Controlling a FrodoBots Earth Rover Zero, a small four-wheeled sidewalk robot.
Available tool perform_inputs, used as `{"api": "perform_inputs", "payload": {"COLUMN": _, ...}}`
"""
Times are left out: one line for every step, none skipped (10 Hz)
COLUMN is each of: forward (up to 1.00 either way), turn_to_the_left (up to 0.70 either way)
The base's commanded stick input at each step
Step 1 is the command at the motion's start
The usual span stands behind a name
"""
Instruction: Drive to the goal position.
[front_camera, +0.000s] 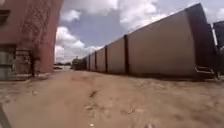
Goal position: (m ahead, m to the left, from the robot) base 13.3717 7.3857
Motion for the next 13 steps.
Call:
{"api": "perform_inputs", "payload": {"forward": 0.6, "turn_to_the_left": 0.15}}
{"api": "perform_inputs", "payload": {"forward": 0.6, "turn_to_the_left": 0.15}}
{"api": "perform_inputs", "payload": {"forward": 0.6, "turn_to_the_left": 0.15}}
{"api": "perform_inputs", "payload": {"forward": 0.6, "turn_to_the_left": 0.15}}
{"api": "perform_inputs", "payload": {"forward": 0.6, "turn_to_the_left": 0.15}}
{"api": "perform_inputs", "payload": {"forward": 0.6, "turn_to_the_left": 0.15}}
{"api": "perform_inputs", "payload": {"forward": 0.6, "turn_to_the_left": 0.15}}
{"api": "perform_inputs", "payload": {"forward": 0.6, "turn_to_the_left": 0.15}}
{"api": "perform_inputs", "payload": {"forward": 0.6, "turn_to_the_left": 0.15}}
{"api": "perform_inputs", "payload": {"forward": 0.6, "turn_to_the_left": 0.15}}
{"api": "perform_inputs", "payload": {"forward": 0.6, "turn_to_the_left": 0.0}}
{"api": "perform_inputs", "payload": {"forward": 0.6, "turn_to_the_left": 0.0}}
{"api": "perform_inputs", "payload": {"forward": 0.6, "turn_to_the_left": 0.0}}
